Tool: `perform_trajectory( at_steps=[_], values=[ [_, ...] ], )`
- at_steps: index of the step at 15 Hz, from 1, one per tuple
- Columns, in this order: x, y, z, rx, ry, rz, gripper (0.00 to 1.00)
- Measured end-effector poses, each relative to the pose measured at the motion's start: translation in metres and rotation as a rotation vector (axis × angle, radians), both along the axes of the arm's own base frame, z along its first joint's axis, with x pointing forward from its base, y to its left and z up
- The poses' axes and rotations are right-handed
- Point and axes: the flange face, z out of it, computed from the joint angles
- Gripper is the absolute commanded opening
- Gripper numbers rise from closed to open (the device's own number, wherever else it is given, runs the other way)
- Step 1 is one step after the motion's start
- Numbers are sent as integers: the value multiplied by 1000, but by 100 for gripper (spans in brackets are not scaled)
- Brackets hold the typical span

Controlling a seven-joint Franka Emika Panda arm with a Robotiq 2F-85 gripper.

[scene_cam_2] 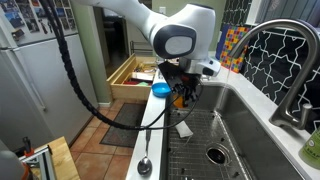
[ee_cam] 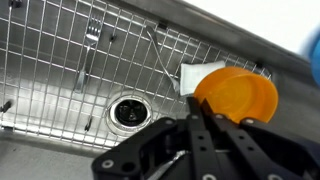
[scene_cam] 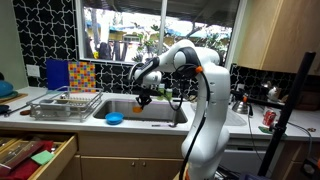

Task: Pour water into the blue and orange bowls

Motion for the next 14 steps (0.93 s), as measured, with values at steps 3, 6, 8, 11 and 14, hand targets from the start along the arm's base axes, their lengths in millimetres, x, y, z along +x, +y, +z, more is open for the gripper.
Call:
perform_trajectory(
  at_steps=[3, 6, 8, 11, 14],
  values=[
    [-7, 7, -1, 7, 12, 62, 4],
    [-7, 8, -1, 6, 11, 69, 1],
    [-6, 12, -2, 5, 11, 100, 1],
    [-8, 26, -11, 8, 21, 191, 1],
    [-16, 37, -21, 18, 31, 285, 1]
  ],
)
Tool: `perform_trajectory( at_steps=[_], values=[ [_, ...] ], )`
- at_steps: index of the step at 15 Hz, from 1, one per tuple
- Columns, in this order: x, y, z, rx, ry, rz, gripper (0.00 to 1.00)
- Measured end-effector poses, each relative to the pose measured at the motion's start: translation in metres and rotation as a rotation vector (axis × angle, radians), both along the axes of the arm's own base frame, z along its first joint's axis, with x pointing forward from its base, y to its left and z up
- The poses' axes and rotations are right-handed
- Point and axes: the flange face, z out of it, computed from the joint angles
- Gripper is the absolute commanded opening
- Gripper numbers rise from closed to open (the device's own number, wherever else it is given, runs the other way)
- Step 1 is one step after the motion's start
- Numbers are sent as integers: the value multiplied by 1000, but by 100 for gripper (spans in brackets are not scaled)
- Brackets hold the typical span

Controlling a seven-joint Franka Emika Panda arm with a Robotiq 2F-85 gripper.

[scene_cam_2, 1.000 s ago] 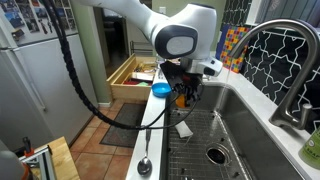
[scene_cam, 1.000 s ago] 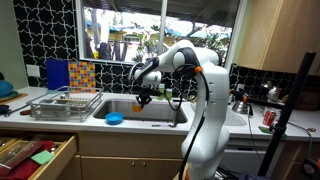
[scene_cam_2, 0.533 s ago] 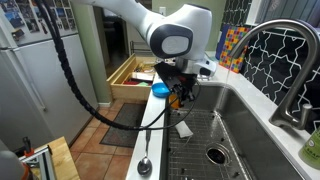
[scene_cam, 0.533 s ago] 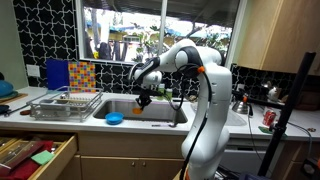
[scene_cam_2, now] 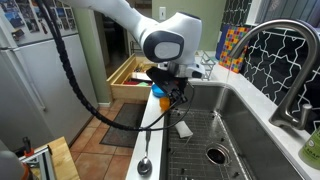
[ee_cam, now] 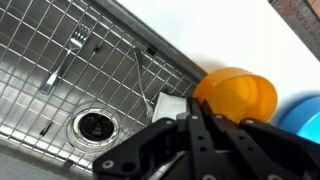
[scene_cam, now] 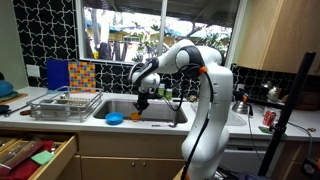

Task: Pour water into the blue and orange bowls

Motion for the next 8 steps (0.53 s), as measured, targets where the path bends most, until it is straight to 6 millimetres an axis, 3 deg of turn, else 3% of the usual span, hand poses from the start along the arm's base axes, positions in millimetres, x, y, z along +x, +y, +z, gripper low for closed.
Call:
perform_trajectory(
  at_steps=[8],
  values=[
    [-30, 26, 3, 47, -52, 251, 1]
  ],
)
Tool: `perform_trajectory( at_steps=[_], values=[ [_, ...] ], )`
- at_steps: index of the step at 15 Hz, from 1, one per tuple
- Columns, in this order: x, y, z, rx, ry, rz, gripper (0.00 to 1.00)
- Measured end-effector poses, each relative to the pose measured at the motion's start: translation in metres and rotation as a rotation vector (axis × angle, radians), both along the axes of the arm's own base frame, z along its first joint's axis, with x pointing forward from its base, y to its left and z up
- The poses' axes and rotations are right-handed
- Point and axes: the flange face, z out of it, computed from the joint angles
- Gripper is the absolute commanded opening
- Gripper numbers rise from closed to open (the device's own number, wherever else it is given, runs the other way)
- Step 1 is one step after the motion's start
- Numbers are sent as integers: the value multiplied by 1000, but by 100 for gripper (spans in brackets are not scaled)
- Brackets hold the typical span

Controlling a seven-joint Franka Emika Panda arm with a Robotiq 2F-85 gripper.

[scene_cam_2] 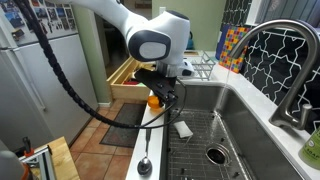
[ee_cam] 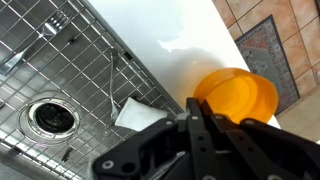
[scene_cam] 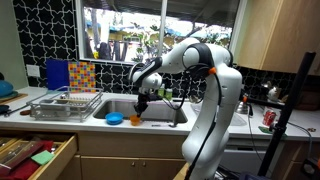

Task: Pour water into the blue and orange bowls

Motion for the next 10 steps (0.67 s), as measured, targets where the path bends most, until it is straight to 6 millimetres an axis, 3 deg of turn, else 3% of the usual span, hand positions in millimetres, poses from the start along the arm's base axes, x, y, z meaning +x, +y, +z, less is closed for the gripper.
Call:
perform_trajectory(
  at_steps=[10],
  values=[
    [-10, 5, -18, -35, -57, 66, 1]
  ],
)
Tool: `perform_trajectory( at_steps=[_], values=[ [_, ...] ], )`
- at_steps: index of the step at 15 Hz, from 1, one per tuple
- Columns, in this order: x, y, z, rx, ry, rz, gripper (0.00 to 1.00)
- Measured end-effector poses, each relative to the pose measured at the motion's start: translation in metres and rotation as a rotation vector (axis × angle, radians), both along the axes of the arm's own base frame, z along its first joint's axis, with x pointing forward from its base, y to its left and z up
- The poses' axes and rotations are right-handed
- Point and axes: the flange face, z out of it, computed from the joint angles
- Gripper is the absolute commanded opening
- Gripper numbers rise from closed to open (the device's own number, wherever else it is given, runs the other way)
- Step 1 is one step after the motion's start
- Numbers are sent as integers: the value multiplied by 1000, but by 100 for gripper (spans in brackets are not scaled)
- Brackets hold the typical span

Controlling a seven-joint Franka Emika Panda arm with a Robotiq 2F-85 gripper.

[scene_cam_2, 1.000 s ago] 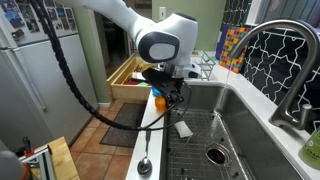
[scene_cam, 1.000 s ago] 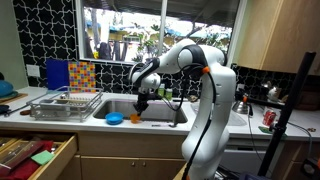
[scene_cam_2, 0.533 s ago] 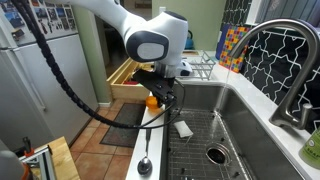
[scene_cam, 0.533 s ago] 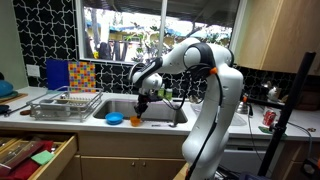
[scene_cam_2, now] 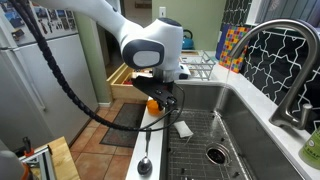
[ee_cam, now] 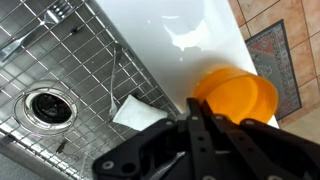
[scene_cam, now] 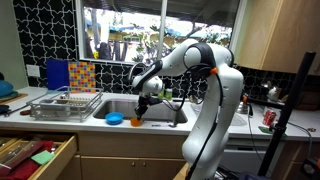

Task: Pour water into the blue and orange bowls

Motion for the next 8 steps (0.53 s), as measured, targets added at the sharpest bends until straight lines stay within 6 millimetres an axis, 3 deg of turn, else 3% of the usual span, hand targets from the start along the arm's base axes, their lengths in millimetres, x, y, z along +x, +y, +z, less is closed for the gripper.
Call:
perform_trajectory(
  at_steps=[1, 2, 3, 8],
  values=[
    [0, 0, -1, -3, -4, 0, 2],
    [-1, 0, -2, -4, -5, 1, 20],
    [-1, 0, -3, -5, -6, 1, 30],
    [-2, -1, -5, -13, -21, -2, 67]
  ],
)
